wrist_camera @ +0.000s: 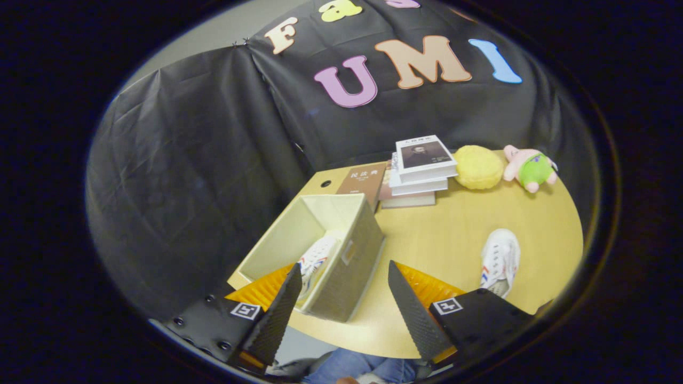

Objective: Open the storage box then place both shoes into the box .Put the left shoe in first, then the right shoe, with the right side of both shoes facing outward in a uniform manner.

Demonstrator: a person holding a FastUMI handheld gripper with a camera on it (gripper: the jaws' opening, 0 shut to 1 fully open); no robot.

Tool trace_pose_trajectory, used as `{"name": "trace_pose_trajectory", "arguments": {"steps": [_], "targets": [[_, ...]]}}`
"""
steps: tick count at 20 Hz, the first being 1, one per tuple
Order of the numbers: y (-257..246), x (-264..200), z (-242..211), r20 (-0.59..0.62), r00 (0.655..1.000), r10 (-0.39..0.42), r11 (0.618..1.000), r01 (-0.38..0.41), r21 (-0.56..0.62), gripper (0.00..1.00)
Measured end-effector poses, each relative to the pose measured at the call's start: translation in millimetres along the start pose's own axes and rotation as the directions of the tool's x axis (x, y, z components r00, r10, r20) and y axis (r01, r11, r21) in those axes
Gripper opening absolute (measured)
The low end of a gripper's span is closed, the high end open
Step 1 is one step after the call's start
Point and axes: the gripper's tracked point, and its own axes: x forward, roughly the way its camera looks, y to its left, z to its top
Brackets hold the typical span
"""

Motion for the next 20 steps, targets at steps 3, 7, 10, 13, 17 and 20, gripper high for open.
{"name": "trace_pose_trajectory", "arguments": {"steps": [3, 7, 10, 13, 17, 20], "targets": [[-33.8, -8.6, -18.2, -0.009, 0.998, -0.061, 0.998, 0.061, -0.018, 1.0], [-88.1, -11.4, -45.3, -0.041, 0.984, -0.171, 0.985, 0.169, -0.042, 1.0], [-132.3, -10.9, -59.8, -0.05, 0.961, -0.271, 0.961, 0.266, -0.077, 1.0], [-166.4, -10.0, -73.1, -0.071, 0.941, -0.332, 0.942, 0.326, -0.081, 1.0], [-206.1, -9.9, -85.1, -0.097, 0.92, -0.38, 0.925, 0.377, -0.048, 0.99], [-236.1, -8.1, -92.1, -0.114, 0.905, -0.411, 0.91, 0.414, 0.006, 0.98]]}}
